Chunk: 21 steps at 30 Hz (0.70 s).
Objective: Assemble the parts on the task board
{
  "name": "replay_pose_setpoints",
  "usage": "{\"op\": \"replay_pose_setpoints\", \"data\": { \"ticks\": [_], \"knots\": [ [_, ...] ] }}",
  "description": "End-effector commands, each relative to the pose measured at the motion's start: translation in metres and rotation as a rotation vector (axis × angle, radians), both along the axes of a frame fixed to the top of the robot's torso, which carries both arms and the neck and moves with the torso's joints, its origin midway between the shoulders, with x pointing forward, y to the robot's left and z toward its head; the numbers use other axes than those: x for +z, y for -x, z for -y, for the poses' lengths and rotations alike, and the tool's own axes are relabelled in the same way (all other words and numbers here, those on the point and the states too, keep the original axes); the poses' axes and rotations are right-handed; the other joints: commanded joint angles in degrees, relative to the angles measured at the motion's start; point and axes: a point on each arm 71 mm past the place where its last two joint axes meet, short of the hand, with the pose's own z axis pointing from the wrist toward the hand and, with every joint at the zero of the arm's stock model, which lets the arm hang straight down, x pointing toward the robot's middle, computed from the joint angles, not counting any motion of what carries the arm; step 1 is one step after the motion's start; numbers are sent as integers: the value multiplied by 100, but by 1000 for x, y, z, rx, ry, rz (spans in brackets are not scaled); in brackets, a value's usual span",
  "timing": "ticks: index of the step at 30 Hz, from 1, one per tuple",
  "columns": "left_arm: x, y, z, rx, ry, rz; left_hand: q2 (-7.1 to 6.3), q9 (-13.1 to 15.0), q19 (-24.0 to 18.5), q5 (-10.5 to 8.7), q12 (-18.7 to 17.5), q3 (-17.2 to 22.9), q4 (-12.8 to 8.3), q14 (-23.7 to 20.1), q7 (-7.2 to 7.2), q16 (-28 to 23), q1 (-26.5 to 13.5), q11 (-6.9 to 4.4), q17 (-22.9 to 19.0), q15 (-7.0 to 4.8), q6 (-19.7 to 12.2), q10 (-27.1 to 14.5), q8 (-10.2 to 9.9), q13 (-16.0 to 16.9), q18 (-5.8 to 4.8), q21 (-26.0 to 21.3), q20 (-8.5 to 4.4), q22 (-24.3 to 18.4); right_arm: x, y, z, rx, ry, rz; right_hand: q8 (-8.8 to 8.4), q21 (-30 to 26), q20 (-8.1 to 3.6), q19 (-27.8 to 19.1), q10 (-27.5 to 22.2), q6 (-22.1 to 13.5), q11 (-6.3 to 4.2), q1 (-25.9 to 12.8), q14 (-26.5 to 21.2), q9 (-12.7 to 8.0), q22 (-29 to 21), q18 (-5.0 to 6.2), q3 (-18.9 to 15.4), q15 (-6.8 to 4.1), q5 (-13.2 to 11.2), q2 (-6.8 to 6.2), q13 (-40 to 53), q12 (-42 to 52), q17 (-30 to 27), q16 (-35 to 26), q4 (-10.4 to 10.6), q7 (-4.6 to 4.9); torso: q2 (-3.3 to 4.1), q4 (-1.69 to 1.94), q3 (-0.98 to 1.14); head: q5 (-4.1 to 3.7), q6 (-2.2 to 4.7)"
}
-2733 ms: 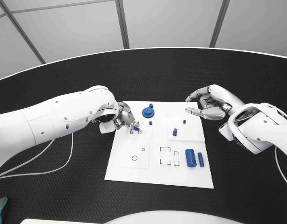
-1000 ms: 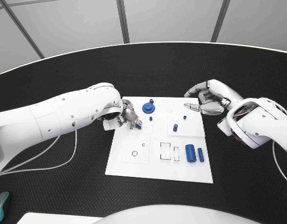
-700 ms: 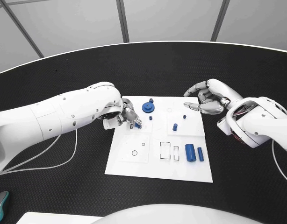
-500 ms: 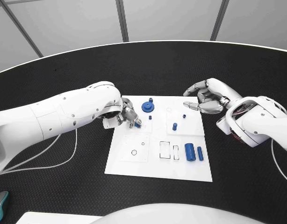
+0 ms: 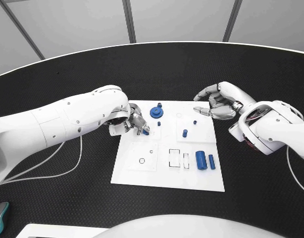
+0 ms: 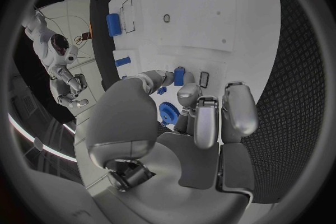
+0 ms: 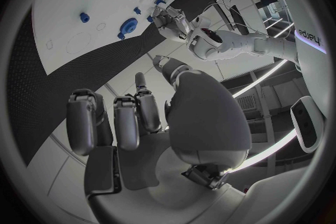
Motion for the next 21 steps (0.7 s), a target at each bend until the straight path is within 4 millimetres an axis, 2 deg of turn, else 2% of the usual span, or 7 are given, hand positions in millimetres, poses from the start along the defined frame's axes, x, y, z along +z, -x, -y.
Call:
{"op": "replay_pose_setpoints", "data": {
  "ticks": [1, 21],
  "knots": [
    [0, 0, 0, -1, 0, 0, 39, 8, 6, 20, 13, 994, -1027, 530, -4, -27, 4, -11, 1201, -48, 25, 32, 4, 7, -85, 17, -29, 1, 0, 0, 0, 0, 0, 0, 29, -18, -30, 276, -12, 38, -32, 38, 488, -9, 831, 27, 15, -37, 31, -18, 588, 11, 1046, -34, 3, -14, -1, 5, -2, 0, -3],
    [-1, 1, 3, -14, -6, -9, 39, 8, 7, 27, 14, 987, -1036, 532, -6, -25, 7, -14, 1206, -50, 29, 37, 3, 11, -86, 17, -30, 2, 0, 0, 0, 1, 0, 0, 31, -19, -31, 276, -5, 41, -32, 40, 489, -13, 831, 28, 22, -38, 57, -19, 596, 19, 1046, -34, 5, -14, 9, 10, -2, -18, -29]
  ]
}}
